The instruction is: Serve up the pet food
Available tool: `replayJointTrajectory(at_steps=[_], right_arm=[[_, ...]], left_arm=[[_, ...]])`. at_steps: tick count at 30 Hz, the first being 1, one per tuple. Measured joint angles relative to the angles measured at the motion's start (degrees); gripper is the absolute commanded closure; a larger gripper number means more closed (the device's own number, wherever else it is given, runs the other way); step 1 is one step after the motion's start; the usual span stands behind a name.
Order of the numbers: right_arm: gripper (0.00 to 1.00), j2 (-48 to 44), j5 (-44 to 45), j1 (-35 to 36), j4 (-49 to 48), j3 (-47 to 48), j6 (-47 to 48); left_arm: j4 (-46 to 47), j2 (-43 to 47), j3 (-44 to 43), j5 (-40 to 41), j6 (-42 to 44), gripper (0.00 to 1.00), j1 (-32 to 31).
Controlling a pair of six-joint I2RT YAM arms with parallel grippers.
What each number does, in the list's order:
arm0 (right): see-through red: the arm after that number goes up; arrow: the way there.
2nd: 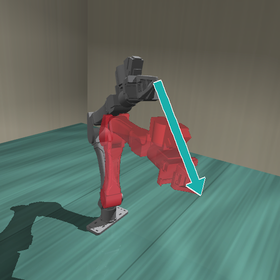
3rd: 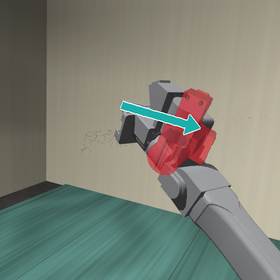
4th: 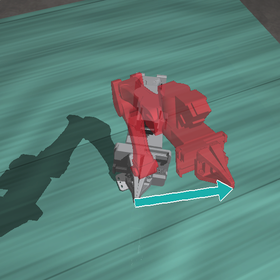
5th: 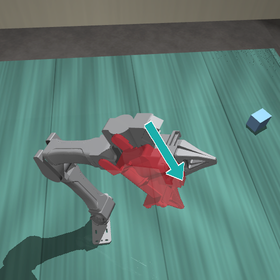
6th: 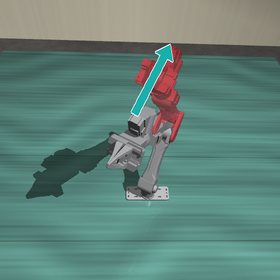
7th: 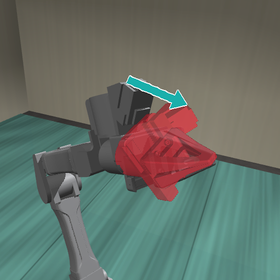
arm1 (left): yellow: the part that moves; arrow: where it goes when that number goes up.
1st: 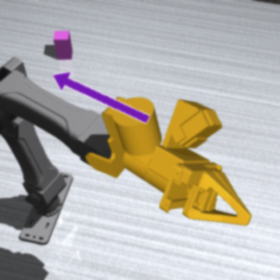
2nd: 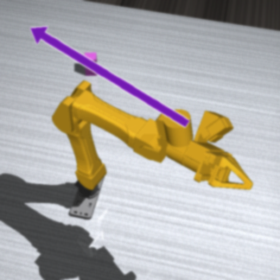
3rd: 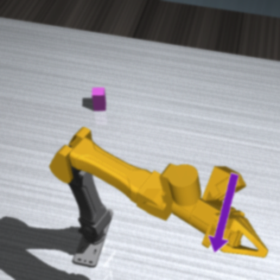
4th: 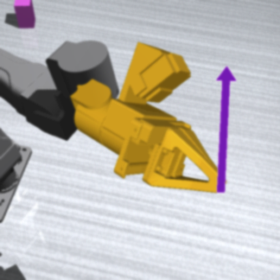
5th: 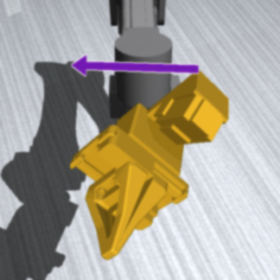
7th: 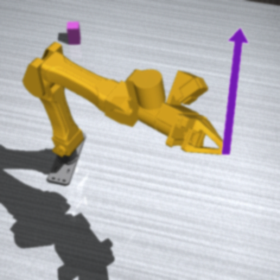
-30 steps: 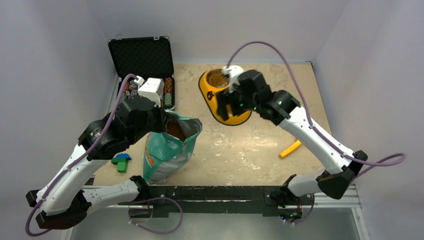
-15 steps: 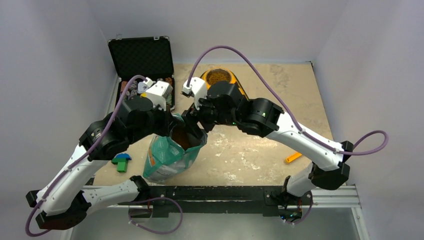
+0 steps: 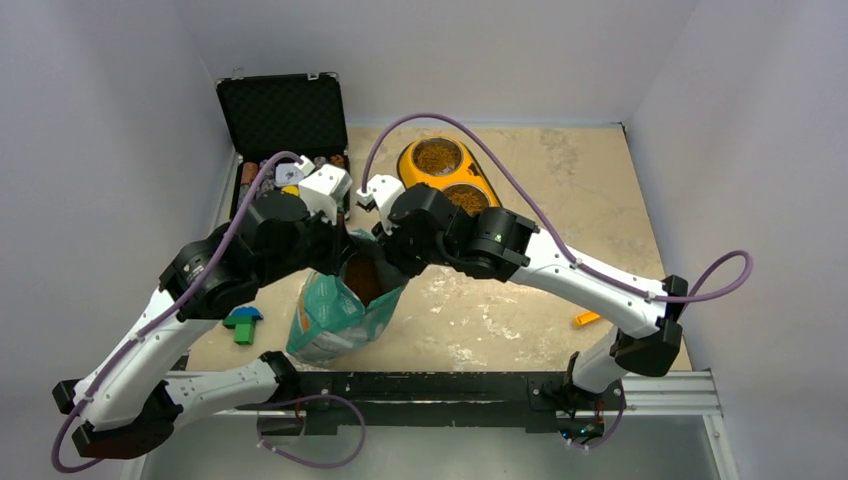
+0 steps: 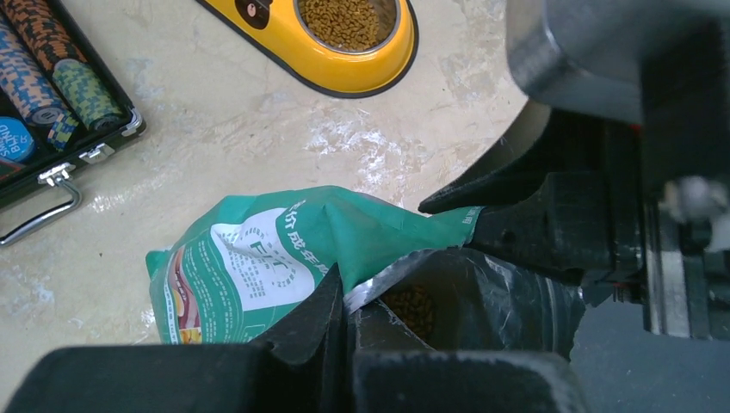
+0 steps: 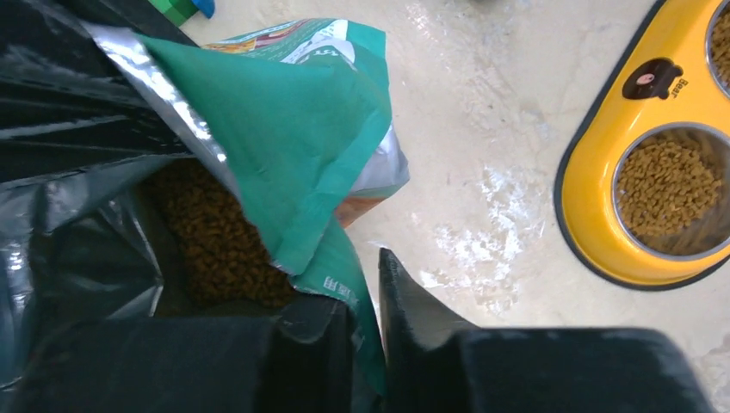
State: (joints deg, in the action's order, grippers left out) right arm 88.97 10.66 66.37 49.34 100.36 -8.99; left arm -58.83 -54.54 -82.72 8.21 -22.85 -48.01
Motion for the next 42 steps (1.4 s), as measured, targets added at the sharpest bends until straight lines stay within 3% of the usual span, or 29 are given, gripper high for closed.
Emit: replayJointTrajectory(at_steps=[5,7,15,16,17,18,22,27,31,35,39,42], right_arm=[[1.00,0.2,3.3,0.9,4.6,3.4,-5.1],[1.00,0.6,5.6,0.9,7.2,5.3,-8.0],[1.00,0.7,11.5,-2.5,20.2,14.2,-21.7],[1.00,0.7,12.1,-3.1,21.2,15.0,-22.9],[1.00,0.7,12.5,-3.4,22.0,15.7,-24.0],[1.00,0.7,12.8,-3.6,22.6,16.2,-24.6],[1.00,2.0,12.3,-4.2,27.4,21.1,-28.0],[1.00,5.8,9.1,-6.7,31.9,27.7,-31.7],[1.00,5.5,3.5,-10.4,30.1,26.7,-36.3],[1.00,4.5,-0.6,-12.5,28.2,24.8,-39.5],[1.00,4.5,-2.3,-12.8,27.4,24.3,-40.1],[1.00,3.8,-2.8,-12.8,25.2,22.5,-40.4]], left_arm=[[0.0,-1.0,-0.3,-1.2,0.2,1.00,0.0],[0.2,-1.9,-1.1,-2.3,0.2,0.95,0.0],[7.5,-7.9,-6.6,-11.0,-0.6,0.49,-0.3],[8.9,-8.0,-6.9,-12.2,-0.6,0.24,-0.5],[10.5,-8.0,-7.2,-13.7,-0.7,0.07,-0.5],[12.0,-8.0,-7.2,-15.3,-0.6,0.02,-0.5],[15.0,-8.8,-7.9,-20.7,-1.6,0.01,-0.7],[14.2,-11.5,-9.1,-21.0,-1.0,0.01,-1.9],[13.4,-11.6,-9.1,-19.5,0.5,0.13,-3.2],[11.7,-11.6,-9.5,-17.2,2.5,0.14,-3.3],[7.3,-11.8,-13.2,-12.3,1.5,0.01,-3.4],[1.6,-13.0,-21.0,-7.4,-1.4,0.01,-3.3]])
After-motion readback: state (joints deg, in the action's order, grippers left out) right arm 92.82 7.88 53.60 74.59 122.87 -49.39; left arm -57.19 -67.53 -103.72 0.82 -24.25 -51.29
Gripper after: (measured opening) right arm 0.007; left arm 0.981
